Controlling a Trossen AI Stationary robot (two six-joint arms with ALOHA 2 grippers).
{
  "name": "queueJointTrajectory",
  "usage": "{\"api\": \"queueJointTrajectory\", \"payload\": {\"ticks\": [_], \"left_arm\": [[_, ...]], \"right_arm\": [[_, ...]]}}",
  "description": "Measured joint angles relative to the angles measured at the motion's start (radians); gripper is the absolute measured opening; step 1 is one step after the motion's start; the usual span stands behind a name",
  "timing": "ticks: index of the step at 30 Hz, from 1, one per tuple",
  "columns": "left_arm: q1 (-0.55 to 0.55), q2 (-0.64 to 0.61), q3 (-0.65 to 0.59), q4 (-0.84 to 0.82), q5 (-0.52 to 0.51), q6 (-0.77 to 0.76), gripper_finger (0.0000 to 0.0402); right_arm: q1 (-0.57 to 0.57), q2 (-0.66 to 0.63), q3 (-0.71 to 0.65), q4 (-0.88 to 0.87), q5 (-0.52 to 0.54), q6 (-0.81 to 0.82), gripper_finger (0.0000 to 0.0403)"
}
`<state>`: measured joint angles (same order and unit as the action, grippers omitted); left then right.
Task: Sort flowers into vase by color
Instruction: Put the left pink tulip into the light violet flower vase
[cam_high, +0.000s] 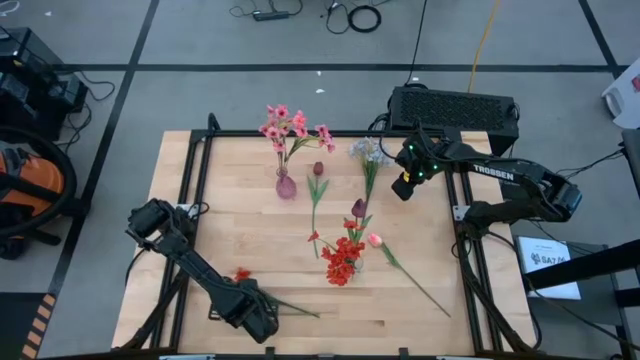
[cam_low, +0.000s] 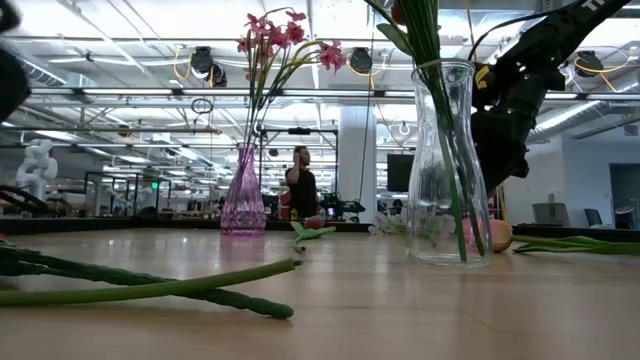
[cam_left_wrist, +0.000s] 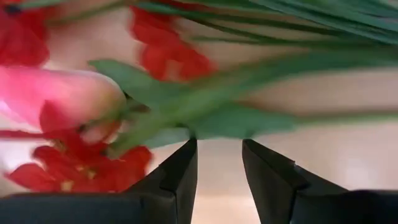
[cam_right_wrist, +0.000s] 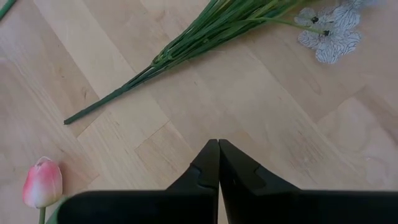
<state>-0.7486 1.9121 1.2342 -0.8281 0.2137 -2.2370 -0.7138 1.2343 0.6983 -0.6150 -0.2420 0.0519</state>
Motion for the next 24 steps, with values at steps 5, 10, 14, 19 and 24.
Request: {"api": "queueJointTrajectory", "payload": {"ticks": [5, 10, 14, 19, 24], "left_arm": [[0.009, -0.006, -0.066, -0.014, 0.068, 0.098, 0.0136], [0.046, -0.003, -0.082, -0.239, 0.063, 0.237, 0.0136], [0.09, -0.009, -0.088, -0.401, -0.009, 0.334, 0.0136], [0.135, -0.06, -0.079, -0.463, -0.125, 0.418, 0.0136], [0.153, -0.137, -0.057, -0.483, -0.201, 0.404, 0.0136]], "right_arm": [[0.0, 0.0, 0.0, 0.008, 0.0, 0.0, 0.0], [0.0, 0.0, 0.0, 0.019, 0.0, 0.013, 0.0], [0.0, 0.0, 0.0, 0.026, 0.0, 0.015, 0.0], [0.0, 0.0, 0.0, 0.03, 0.0, 0.035, 0.0], [0.0, 0.0, 0.0, 0.044, 0.0, 0.041, 0.0]]}}
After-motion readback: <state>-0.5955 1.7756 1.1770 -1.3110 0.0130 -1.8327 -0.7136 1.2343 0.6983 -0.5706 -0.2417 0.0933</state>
